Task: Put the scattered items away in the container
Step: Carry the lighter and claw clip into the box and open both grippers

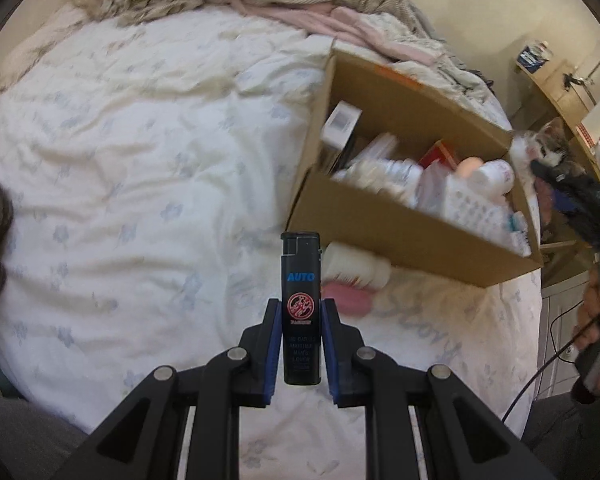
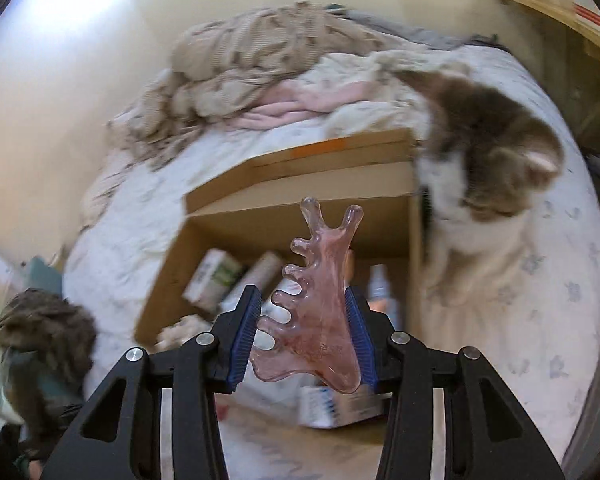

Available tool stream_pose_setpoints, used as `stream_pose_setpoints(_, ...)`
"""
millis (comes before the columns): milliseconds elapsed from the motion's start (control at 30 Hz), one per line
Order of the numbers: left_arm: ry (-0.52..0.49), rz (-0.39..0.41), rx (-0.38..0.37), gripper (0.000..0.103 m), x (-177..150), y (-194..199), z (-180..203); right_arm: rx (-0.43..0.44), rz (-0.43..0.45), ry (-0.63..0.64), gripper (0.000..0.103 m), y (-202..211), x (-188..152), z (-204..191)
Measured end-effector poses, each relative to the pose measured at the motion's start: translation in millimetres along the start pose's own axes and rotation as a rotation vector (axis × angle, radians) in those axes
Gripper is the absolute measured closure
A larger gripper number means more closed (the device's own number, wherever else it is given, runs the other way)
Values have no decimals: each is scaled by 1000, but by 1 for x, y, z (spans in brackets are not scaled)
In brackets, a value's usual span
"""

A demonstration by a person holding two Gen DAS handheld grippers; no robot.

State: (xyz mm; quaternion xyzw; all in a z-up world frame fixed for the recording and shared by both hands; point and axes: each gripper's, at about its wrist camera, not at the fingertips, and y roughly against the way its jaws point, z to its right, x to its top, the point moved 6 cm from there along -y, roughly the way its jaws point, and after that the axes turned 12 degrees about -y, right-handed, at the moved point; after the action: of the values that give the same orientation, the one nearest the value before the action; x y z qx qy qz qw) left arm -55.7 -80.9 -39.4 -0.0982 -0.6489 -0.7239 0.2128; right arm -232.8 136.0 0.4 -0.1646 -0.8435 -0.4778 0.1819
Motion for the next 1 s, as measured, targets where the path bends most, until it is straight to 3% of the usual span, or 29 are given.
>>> stream_pose_setpoints(100, -30, 28, 1, 84, 25, 6, 12, -9, -35, -23, 55, -7, -1, 13)
stream_pose_setpoints(233, -111, 63, 18, 84, 67, 10, 35, -58, -11, 39, 55, -14, -4, 8)
stream_pose_setpoints(433, -149, 63, 79, 84, 123, -12, 49, -66, -22, 54, 55, -18, -8, 2)
stream_pose_setpoints(600, -137, 25, 99, 84, 144, -43, 46, -48, -33, 41, 55, -25, -5, -3)
stream_pose_setpoints(733, -111, -19, 75, 83, 143, -67, 44, -38, -38, 4, 54, -27, -4, -2)
stream_pose_setpoints(800, -91, -37, 49, 82, 139, -74, 44, -45, -55, -2, 43, -28, -5, -1)
stream_pose_setpoints(833, -84, -50, 28, 73, 137, -77, 46, -49, -53, -14, 32, -28, -5, 0)
stream_pose_setpoints(867, -84, -59, 15, 58, 135, -78, 47, -47, -50, -26, 28, -28, -5, 2)
stream_pose_setpoints(933, -81, -55, 10, 39, 133, -76, 47, -43, -53, -45, 28, -30, -6, 4)
stream_pose_setpoints(1000, -72, -28, 1, 37, 133, -68, 47, -29, -56, -46, 28, -29, -7, 2)
